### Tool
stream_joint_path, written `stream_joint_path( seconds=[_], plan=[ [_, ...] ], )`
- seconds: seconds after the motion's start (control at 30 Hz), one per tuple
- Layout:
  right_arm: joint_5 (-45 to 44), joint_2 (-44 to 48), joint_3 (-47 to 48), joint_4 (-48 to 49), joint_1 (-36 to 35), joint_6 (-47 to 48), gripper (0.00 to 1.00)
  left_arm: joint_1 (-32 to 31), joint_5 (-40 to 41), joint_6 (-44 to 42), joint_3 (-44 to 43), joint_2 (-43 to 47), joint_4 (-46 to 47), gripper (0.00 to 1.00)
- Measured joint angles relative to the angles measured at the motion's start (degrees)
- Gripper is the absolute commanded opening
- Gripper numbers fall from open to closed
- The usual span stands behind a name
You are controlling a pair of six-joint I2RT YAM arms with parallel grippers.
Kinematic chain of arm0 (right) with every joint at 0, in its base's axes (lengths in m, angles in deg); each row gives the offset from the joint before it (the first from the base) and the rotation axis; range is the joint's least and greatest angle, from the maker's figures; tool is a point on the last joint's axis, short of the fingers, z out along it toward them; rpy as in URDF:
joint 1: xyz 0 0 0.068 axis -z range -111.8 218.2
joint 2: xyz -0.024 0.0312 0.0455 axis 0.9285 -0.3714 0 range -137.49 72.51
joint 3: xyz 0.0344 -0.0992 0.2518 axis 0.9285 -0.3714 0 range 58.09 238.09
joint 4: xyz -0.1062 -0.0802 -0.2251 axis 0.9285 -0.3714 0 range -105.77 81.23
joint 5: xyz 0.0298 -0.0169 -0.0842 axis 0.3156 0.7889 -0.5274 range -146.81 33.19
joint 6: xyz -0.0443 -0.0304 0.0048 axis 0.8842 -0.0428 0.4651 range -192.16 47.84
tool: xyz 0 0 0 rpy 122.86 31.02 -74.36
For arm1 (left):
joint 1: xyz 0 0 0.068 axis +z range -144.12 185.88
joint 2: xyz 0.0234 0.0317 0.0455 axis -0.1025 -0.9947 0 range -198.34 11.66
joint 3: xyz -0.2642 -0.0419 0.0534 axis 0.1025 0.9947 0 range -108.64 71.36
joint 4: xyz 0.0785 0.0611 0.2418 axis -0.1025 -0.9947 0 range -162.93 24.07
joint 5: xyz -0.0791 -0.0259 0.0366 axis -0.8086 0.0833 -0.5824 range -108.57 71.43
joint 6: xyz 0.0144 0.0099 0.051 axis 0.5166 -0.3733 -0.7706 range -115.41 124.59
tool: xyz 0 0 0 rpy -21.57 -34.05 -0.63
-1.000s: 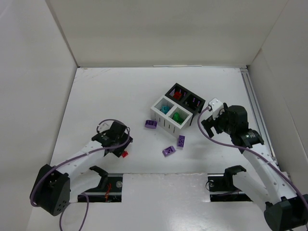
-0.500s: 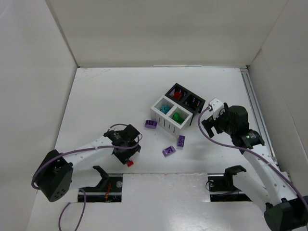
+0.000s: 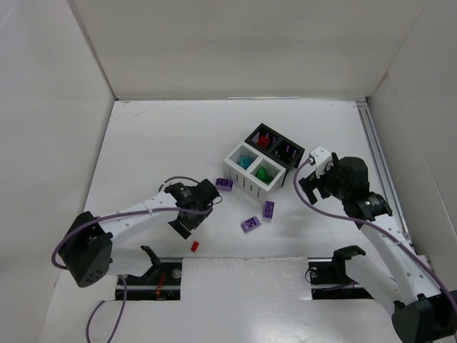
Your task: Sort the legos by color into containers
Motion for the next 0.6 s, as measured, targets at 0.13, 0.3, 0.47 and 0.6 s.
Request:
stream_joint_path(
  seconds=[0.13,0.3,0.47,0.6],
  plan=[
    [0.0,0.0,0.0,0.0,0.0,0.0,1.00,-2.9,-0.2,0.1,0.2,-1.8,-4.1,0.74],
    [0.0,0.0,0.0,0.0,0.0,0.0,1.00,-5.5,-1.1,2.8,0.1,-3.9,-8.1,0.75],
    [0.0,0.0,0.0,0.0,0.0,0.0,1.00,-5.5,-0.5,4.3,-0.3,-8.8,-7.9,0.74],
    [0.0,0.0,0.0,0.1,0.0,0.0,1.00,-5.5,-0.6,4.0,0.0,-10.4,-2.9,0.70]
  ],
)
